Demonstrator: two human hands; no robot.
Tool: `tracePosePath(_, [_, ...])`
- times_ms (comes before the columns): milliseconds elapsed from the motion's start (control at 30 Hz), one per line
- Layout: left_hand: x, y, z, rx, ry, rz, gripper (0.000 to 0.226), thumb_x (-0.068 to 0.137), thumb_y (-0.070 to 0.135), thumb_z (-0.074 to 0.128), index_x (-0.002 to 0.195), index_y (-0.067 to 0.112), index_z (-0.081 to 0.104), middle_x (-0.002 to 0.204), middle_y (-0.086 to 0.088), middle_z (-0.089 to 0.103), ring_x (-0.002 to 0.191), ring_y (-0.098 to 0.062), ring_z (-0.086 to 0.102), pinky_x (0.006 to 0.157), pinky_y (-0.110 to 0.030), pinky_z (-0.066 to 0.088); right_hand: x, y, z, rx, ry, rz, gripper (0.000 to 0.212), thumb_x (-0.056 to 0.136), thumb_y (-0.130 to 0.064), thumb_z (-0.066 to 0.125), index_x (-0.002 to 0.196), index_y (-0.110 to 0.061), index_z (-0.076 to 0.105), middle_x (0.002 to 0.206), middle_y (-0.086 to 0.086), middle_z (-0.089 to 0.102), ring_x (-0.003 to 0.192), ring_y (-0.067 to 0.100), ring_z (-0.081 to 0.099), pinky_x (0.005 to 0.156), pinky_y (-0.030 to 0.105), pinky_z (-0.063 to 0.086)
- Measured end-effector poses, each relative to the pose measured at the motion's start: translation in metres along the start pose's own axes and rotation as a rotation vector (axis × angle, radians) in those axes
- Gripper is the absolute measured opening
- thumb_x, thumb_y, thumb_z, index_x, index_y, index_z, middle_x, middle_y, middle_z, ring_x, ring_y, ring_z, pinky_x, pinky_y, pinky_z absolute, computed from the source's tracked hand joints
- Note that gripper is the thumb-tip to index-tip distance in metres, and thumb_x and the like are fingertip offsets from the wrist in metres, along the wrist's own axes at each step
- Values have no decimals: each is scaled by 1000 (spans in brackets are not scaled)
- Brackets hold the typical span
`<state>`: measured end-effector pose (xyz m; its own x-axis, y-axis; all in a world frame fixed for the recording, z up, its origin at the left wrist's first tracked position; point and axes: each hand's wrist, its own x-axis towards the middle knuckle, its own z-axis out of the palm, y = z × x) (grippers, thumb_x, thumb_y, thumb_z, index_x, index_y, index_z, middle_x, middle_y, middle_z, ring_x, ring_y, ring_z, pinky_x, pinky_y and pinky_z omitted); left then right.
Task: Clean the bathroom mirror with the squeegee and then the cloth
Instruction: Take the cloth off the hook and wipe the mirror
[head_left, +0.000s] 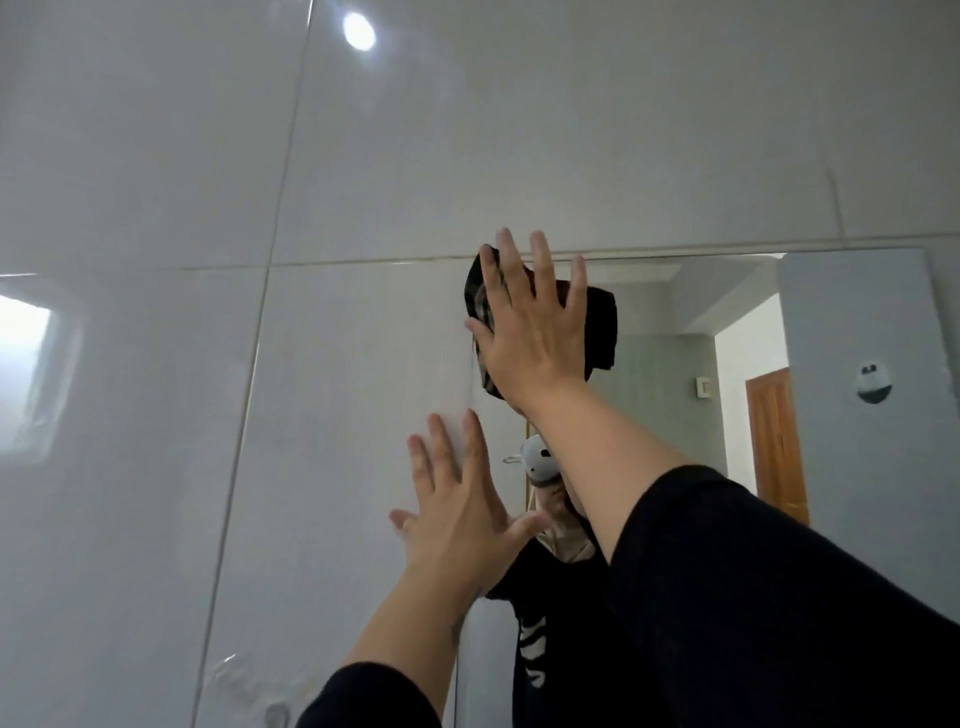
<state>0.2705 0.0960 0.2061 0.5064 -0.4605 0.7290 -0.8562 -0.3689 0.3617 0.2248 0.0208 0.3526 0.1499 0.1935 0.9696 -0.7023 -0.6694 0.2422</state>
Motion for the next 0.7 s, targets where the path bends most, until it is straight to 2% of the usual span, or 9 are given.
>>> tracePosePath(67, [0, 1, -1, 8, -12, -4, 116, 74, 73, 54, 136, 37, -37, 145, 2, -47, 135, -25, -40, 104, -73, 10, -2, 4, 8, -7, 85, -95, 65, 94, -48, 42, 148, -15, 28, 156, -1, 25, 141, 27, 24, 111, 54, 16])
tracePosePath(133, [0, 1, 0, 14, -23, -14, 116, 73, 73, 54, 137, 37, -36, 145, 2, -47, 135, -25, -40, 104, -73, 10, -1, 7, 13, 11, 124, -192, 58, 91, -45, 49, 142, -19, 40, 150, -3, 38, 130, 25, 42, 105, 48, 27])
tracePosePath(233, [0, 0, 0, -4, -23, -19, 117, 72, 75, 54, 136, 39, -36, 145, 4, -47, 135, -23, -39, 105, -72, 8, 2, 10, 14, 19, 95, -252, 51, 90, -44, 51, 137, -23, 47, 145, -4, 44, 125, 26, 47, 100, 44, 24])
tracePosePath(333, [0, 0, -1, -27, -23, -19, 118, 70, 74, 56, 135, 42, -37, 146, 7, -46, 136, -21, -38, 105, -72, 8, 4, 19, 11, -14, 69, -175, 53, 91, -46, 49, 139, -23, 45, 146, -4, 43, 121, 26, 47, 96, 43, 26])
tracePosePath(400, [0, -1, -2, -28, -22, -22, 118, 69, 74, 57, 134, 44, -37, 146, 8, -45, 137, -20, -37, 105, -72, 9, 1, 32, 7, -17, 42, -84, 55, 94, -46, 44, 143, -23, 37, 150, -5, 36, 121, 27, 43, 95, 44, 31])
tracePosePath(500, [1, -1, -1, -17, -16, -27, 118, 67, 78, 55, 131, 46, -39, 146, 8, -45, 137, -20, -37, 105, -71, 9, -6, 59, 1, -19, 1, 15, 56, 97, -46, 37, 148, -24, 27, 154, -6, 27, 123, 29, 37, 96, 45, 30])
tracePosePath(700, [-1, -1, -2, -4, -3, -27, 117, 66, 78, 55, 124, 49, -42, 149, 6, -42, 140, -21, -33, 107, -69, 13, -25, 122, -11, -12, -20, 180, 58, 97, -45, 39, 148, -23, 25, 154, -3, 26, 122, 34, 36, 97, 47, 29])
